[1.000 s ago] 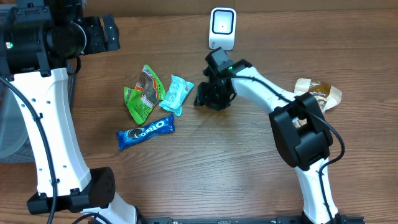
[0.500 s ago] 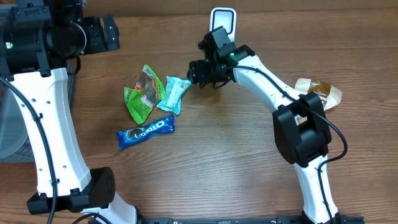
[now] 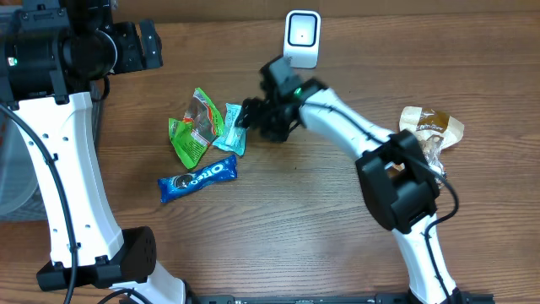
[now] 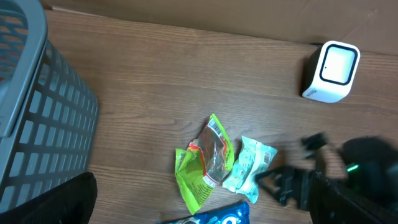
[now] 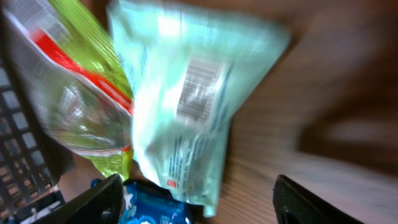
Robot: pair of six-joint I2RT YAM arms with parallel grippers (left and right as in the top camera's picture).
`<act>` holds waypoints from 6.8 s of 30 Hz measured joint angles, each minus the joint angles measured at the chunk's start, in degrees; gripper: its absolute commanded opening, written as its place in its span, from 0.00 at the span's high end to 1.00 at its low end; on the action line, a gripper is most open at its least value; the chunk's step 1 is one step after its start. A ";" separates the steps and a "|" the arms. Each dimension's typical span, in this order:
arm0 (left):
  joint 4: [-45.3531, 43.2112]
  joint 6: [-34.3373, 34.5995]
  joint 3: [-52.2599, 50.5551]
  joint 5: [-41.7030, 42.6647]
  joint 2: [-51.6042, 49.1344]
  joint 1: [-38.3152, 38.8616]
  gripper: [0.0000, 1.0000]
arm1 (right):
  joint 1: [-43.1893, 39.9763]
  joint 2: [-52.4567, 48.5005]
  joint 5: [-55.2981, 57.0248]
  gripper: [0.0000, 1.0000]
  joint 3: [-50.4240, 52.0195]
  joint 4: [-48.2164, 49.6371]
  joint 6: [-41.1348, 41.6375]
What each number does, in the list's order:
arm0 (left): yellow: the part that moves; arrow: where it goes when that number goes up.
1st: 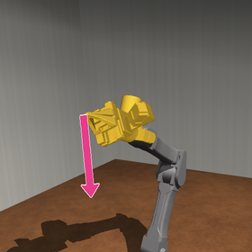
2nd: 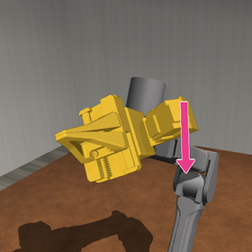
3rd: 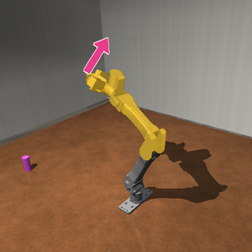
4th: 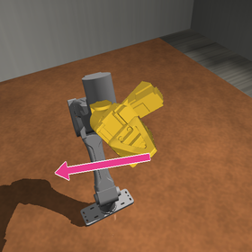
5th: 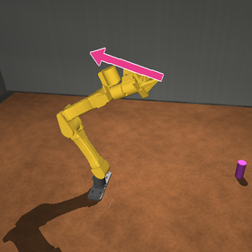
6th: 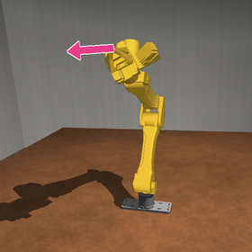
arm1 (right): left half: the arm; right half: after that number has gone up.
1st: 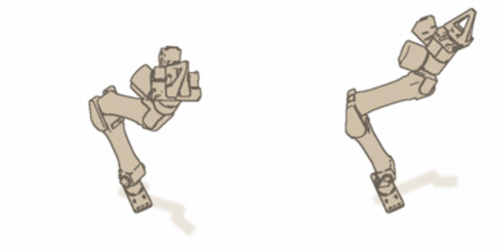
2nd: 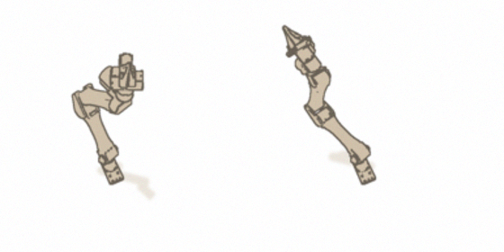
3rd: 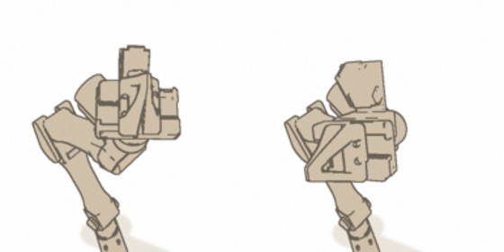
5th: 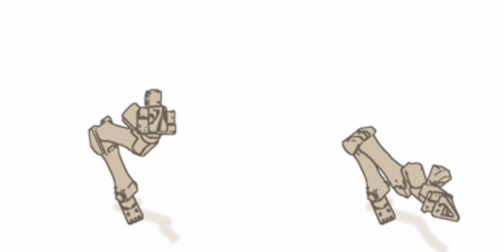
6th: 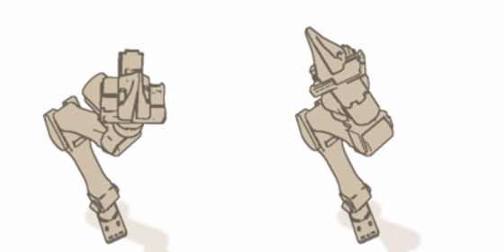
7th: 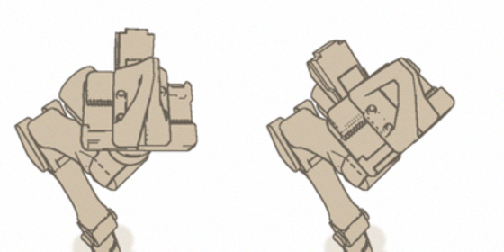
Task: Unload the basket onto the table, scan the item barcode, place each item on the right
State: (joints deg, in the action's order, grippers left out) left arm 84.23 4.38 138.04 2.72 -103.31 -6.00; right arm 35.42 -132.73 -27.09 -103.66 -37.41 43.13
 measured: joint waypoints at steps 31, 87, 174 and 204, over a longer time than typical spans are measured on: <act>-0.02 -0.02 0.00 0.00 0.00 0.00 0.00 | -7.61 5.05 8.55 0.79 5.73 -20.94 -36.52; 0.00 -0.02 0.00 0.00 0.00 0.00 0.00 | -13.97 15.02 14.91 0.19 21.68 -0.83 -11.17; 0.00 -0.02 0.00 0.00 0.00 0.00 0.00 | -23.15 20.44 7.39 0.12 24.70 -2.86 -20.87; 0.00 -0.02 0.00 0.00 0.00 0.00 0.00 | -20.44 23.23 -6.56 0.96 23.15 -2.49 -22.38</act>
State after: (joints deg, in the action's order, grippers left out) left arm 84.23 4.36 138.04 2.72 -103.31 -6.00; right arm 14.98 -109.49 -33.65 -80.51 -39.90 20.75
